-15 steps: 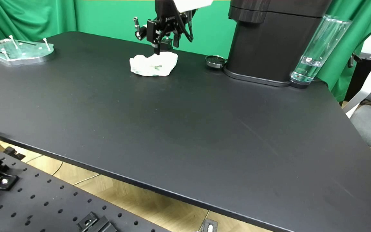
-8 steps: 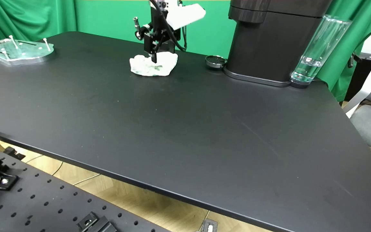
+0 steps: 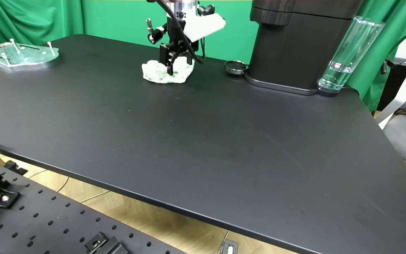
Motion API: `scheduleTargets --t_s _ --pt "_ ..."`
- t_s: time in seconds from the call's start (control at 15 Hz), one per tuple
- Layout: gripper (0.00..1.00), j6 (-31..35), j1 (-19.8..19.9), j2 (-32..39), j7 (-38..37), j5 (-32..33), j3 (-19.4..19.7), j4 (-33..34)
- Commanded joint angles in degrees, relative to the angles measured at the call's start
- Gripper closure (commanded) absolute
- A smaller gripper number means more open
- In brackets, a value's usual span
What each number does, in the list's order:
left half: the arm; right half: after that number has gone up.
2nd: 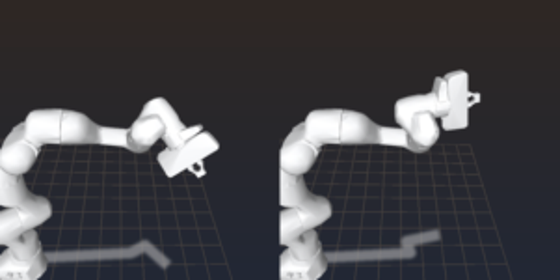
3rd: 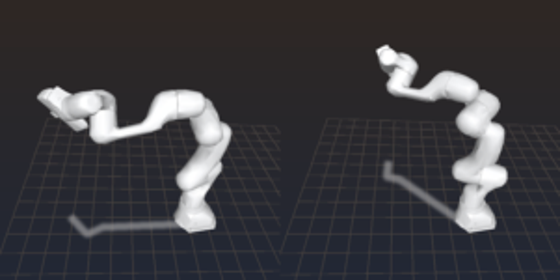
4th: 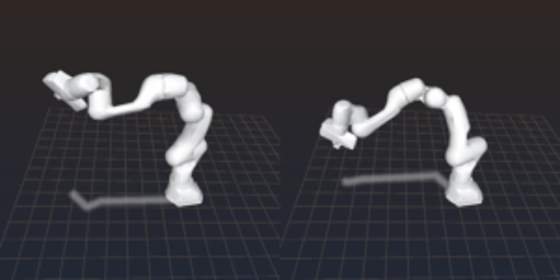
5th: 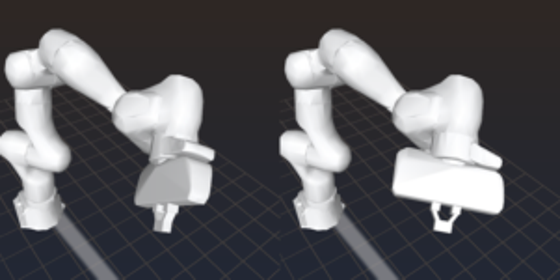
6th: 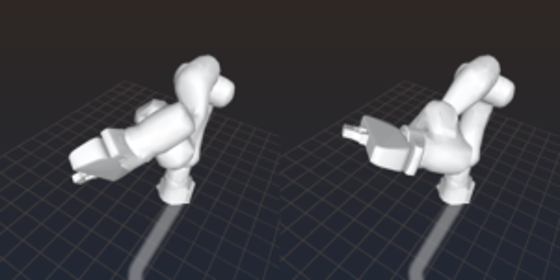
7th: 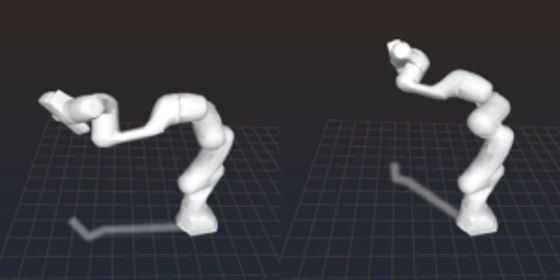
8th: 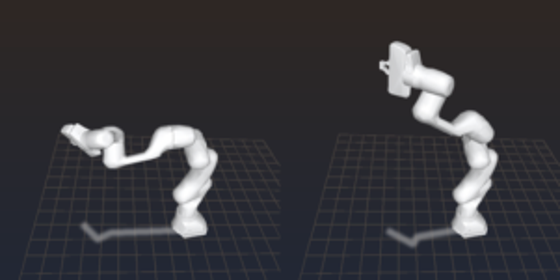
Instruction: Get the white kitchen towel from the table and place it on the black object
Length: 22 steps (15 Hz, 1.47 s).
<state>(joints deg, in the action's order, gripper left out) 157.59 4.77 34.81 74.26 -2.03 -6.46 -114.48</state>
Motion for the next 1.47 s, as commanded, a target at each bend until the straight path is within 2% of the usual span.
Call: scheduleTargets --t_s 0.0,0.53,0.73,1.07,1.4 --pt "0.27 0.64 1.06 2.29 -2.5 1.7 -0.78 2.52" --pt "0.83 -0.22 2.29 2.98 -2.99 0.93 -2.06 3.53" --pt "0.99 -0.24 1.22 1.05 -6.21 1.34 -0.74 2.75" --pt "0.99 -3.77 0.11 -4.02 -13.9 1.32 -0.16 2.85" --pt "0.99 -11.96 -2.64 -12.07 -20.92 2.68 -0.08 4.27"
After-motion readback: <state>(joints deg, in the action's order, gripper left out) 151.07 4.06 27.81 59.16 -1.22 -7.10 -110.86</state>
